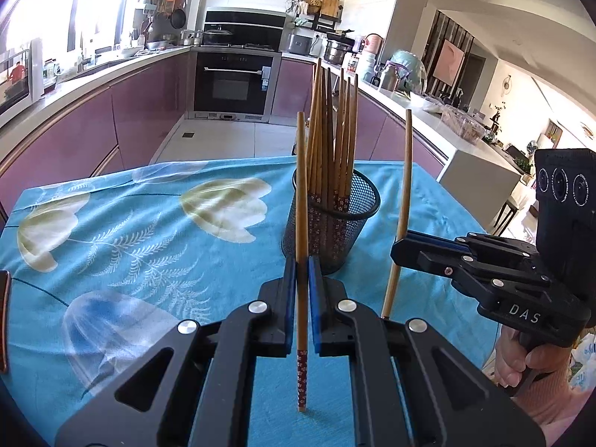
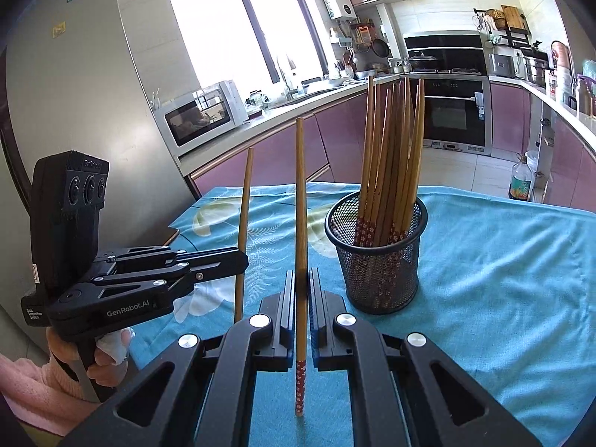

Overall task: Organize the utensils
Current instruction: 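Lift both chopsticks upright and carry them toward the mesh cup, then lower both chopsticks tip-first into the black mesh cup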

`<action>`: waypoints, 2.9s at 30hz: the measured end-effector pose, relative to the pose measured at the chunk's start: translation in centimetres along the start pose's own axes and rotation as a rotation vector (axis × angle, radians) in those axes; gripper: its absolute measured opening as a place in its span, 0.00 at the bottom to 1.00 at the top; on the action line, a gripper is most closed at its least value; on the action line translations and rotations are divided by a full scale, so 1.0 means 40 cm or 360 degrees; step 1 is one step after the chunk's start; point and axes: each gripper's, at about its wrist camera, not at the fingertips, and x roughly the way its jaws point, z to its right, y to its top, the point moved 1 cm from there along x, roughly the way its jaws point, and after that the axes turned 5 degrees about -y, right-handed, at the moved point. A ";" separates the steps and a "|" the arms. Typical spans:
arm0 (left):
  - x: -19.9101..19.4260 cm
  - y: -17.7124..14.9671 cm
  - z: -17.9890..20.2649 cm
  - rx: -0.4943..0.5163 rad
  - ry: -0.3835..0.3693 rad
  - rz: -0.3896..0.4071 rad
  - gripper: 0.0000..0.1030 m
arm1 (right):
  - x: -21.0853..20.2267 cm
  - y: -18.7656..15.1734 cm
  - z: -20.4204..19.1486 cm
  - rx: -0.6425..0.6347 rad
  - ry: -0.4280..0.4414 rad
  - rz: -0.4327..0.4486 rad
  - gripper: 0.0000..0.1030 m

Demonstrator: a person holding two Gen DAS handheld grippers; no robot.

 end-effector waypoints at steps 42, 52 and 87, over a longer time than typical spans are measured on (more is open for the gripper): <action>-0.017 0.052 0.029 0.0067 -0.0036 0.0092 0.07 | -0.042 0.054 0.018 -0.0014 -0.0032 0.0144 0.06; -0.034 0.069 0.039 0.0084 -0.0051 0.0115 0.07 | -0.053 0.067 0.018 -0.0020 -0.0032 0.0174 0.06; -0.081 0.134 0.061 0.0119 -0.0093 0.0219 0.07 | -0.074 0.135 0.039 -0.0027 -0.0023 0.0270 0.06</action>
